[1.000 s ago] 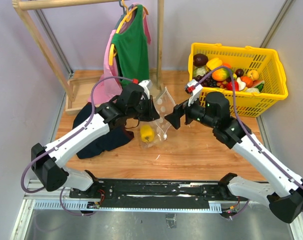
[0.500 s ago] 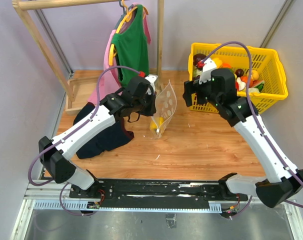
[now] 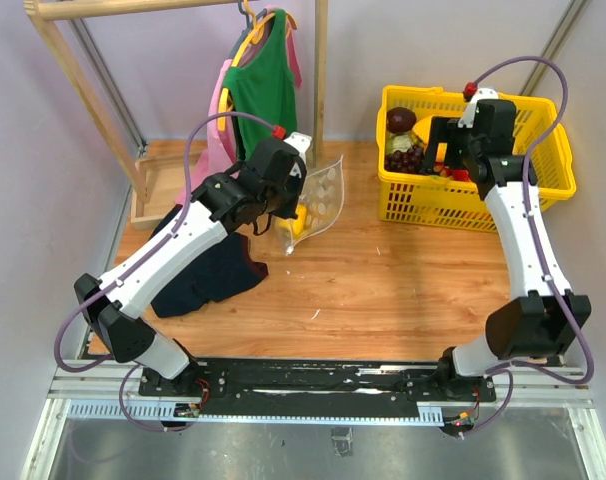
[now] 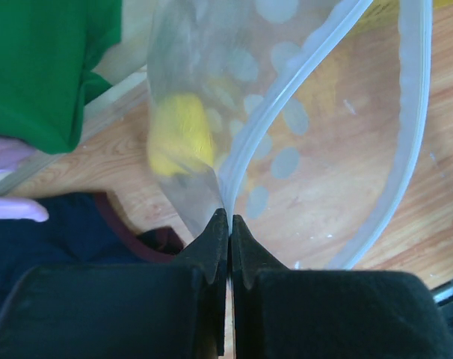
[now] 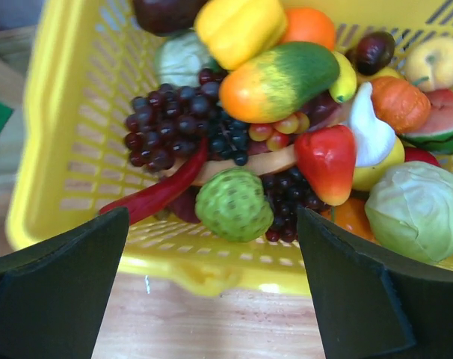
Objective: Place the food in the zip-top bag and seal the zipper
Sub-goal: Pick up the fake fruit from the bin.
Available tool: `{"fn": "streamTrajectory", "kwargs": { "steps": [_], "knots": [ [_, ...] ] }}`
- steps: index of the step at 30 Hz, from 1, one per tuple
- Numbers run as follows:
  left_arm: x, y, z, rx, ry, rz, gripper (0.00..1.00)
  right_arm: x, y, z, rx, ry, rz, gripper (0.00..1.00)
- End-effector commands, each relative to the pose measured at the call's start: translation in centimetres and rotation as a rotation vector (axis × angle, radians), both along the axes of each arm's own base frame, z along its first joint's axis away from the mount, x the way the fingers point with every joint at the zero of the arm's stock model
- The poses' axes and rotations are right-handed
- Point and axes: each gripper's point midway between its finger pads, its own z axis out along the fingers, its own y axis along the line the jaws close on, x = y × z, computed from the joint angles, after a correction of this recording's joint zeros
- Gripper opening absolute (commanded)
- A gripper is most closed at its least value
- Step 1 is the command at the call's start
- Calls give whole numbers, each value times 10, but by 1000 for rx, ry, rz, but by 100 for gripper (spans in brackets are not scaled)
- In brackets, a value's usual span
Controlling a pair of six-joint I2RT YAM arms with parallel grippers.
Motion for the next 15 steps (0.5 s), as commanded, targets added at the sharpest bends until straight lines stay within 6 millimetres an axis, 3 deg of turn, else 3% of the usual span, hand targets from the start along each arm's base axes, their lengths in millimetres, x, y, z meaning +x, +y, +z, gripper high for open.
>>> {"fn": "streamTrajectory", "kwargs": {
  "steps": [1,5,15],
  "knots": [
    [8,18,-5,104,-33,36,0,28,-38,-7,94,-9,-165,95],
    [9,18,-17,125,-27,29,0,53,-60,-31,194,19,-263,95],
    [8,18,-35,136,-12,20,0,106,-82,-65,363,20,-390,96]
  ]
}}
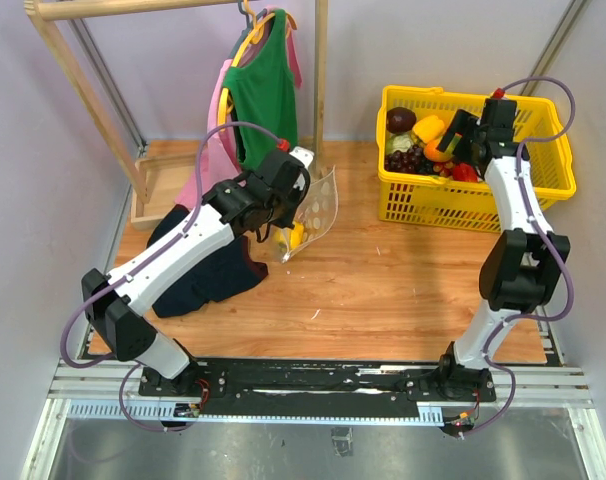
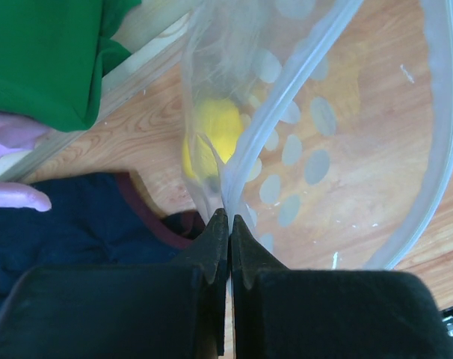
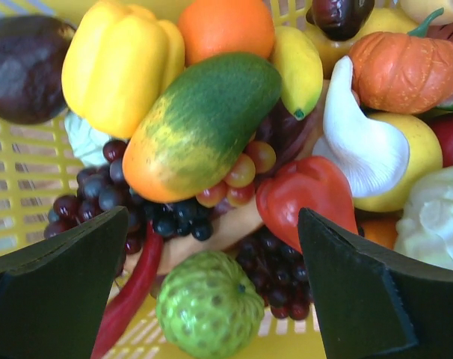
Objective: Place the food in the zip-top bag and seal the zipper
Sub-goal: Pick up the fake fruit from the bin.
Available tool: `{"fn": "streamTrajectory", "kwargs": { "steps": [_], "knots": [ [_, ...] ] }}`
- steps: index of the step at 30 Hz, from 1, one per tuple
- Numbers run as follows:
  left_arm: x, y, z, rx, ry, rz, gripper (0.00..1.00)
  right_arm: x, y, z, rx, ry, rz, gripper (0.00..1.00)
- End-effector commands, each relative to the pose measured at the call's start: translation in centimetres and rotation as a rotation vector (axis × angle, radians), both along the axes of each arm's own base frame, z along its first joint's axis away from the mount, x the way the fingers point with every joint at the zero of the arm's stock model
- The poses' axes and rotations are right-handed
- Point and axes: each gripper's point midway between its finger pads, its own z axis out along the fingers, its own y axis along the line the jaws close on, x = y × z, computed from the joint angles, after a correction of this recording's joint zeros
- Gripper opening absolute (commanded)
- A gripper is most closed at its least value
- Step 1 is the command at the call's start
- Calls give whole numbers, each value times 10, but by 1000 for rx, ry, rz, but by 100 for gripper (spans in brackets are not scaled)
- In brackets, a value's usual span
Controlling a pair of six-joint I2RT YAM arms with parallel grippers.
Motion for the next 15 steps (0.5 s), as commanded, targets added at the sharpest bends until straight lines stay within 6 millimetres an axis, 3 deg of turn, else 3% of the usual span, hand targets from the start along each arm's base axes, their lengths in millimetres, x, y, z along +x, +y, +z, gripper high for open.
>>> {"fn": "streamTrajectory", "kwargs": {
  "steps": [1,9,11,15],
  "knots": [
    [6,-1,2,-8,-34,1,0,27,-11,19,93,-103,-94,96],
    [7,4,-8,1,-31,14,0,58,-1,-6,190,-86,-65,97],
    [7,4,-9,3,-30,16,1,66,4,-23,220,-58,-46,97],
    [7,4,-11,6,-28,17,0,75,12,-38,262,-48,-13,96]
  ]
}}
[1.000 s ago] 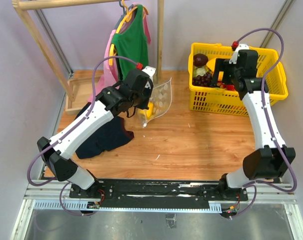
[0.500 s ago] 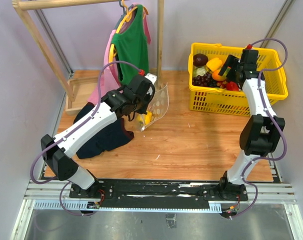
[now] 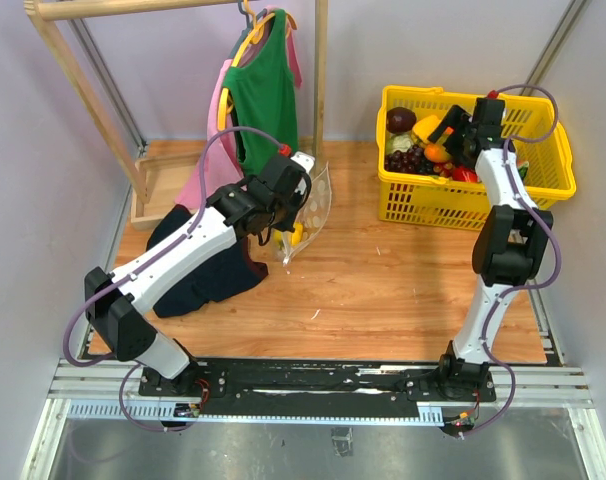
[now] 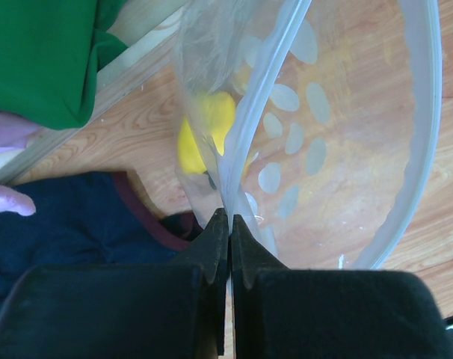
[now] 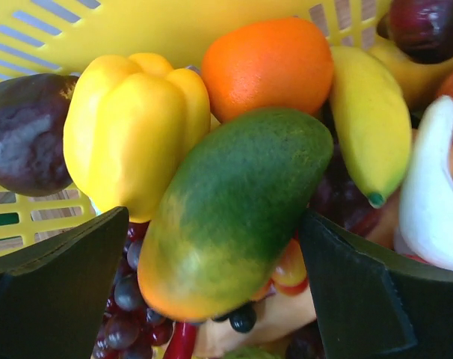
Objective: Place the food in the zip-top bag and seal the zipper
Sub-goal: Pick up the fake fruit from the bin.
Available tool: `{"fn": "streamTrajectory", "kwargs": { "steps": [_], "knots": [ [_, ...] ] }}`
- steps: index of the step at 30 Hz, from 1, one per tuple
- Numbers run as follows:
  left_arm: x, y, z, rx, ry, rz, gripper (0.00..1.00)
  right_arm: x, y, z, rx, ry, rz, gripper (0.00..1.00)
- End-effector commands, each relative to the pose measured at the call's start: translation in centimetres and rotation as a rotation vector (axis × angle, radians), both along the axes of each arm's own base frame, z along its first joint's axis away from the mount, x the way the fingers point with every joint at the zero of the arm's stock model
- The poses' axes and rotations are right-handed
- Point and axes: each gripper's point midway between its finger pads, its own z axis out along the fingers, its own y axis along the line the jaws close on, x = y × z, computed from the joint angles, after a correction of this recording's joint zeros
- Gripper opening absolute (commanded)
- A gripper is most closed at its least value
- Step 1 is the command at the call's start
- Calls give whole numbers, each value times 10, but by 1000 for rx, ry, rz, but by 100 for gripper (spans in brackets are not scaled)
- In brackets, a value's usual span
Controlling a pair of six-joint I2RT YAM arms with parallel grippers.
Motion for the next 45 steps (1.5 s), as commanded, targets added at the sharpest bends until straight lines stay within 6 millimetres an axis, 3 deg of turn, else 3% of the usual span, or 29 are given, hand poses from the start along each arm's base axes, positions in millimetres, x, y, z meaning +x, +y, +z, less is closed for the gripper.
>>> {"fn": "streamTrajectory", "kwargs": {
  "steps": [1,4,8,12,16,20,32,38,45],
  "knots": [
    [6,4,5,-9,-32,16,0,14,7,-5,79,-27,36,95],
    [6,3,4,-8,-30,15,0,17,12,-11,103,-34,70,86],
    [6,3,2,-9,-25,16,0,18,14,-4,125,-87,94,69],
    [6,3,1,-7,-22,15,0,12,12,8,118,-111,107,52],
    [6,3,1,-10,-21,15,0,4,10,18,82,-126,123,43],
    [6,3,1,-13,-19,14,0,-6,12,45,45,-176,151,33],
    [2,-1,9,-60,-19,-5,0,-43,22,129,-58,-371,208,22],
    [-1,-4,15,-99,-18,-22,0,-75,55,165,-67,-493,279,20],
    [-4,-8,19,-140,-8,-40,0,-127,109,182,-65,-604,377,20]
  ]
}}
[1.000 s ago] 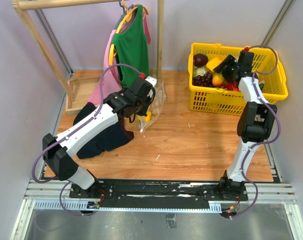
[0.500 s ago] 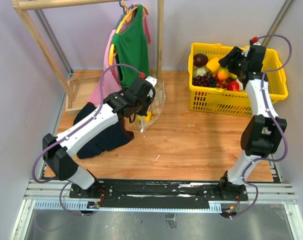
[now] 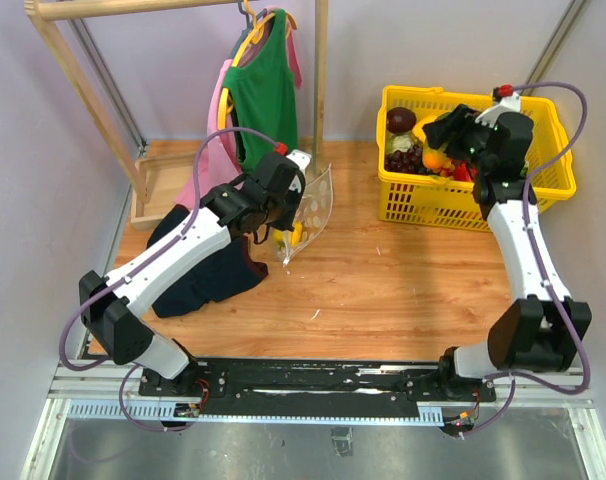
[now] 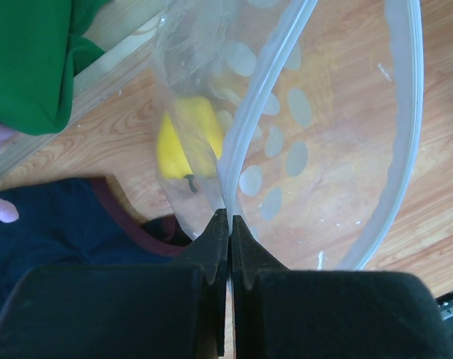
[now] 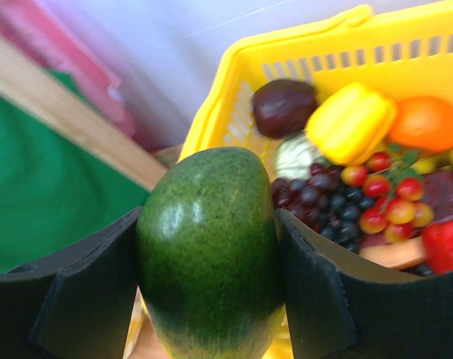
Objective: Place the food in the zip-top bag and seal the zipper
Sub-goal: Pick up the fake fruit from the bin, then place the fake fruit in the zipper food storage bag.
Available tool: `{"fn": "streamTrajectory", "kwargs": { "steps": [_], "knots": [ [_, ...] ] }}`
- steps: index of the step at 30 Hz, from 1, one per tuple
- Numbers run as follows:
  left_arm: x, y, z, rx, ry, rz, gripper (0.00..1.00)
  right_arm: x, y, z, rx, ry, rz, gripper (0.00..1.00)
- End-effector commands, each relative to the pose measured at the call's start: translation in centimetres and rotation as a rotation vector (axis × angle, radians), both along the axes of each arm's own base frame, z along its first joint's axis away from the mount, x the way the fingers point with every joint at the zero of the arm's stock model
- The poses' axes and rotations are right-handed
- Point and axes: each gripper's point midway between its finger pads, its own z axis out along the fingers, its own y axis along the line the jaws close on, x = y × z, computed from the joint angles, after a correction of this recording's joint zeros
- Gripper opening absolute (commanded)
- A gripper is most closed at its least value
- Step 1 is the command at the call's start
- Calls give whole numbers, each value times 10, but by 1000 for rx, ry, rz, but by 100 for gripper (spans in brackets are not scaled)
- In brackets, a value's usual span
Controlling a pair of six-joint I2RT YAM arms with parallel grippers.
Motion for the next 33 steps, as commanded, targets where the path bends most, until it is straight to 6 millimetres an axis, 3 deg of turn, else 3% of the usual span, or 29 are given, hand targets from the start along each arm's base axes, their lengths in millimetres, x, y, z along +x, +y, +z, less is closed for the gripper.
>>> {"fn": "streamTrajectory", "kwargs": {
  "steps": [1,8,12,19,27,33],
  "knots": [
    [-2,-4,15,-78,-22,-20,0,-32,42,30,-25,-146,99,20],
    [-6,-8,22,-129,-14,-49,0,-82,103,39,-46,-276,225,21],
    [-7,-10,25,-160,-6,-64,0,-112,150,45,-46,-379,325,22],
    [-6,-9,27,-195,9,-78,0,-148,204,54,-31,-521,430,22],
    [-8,-13,29,-247,33,-111,0,-171,247,54,-33,-654,493,24],
    [-9,-14,34,-296,50,-132,0,-168,271,32,-59,-680,492,26]
  ]
}}
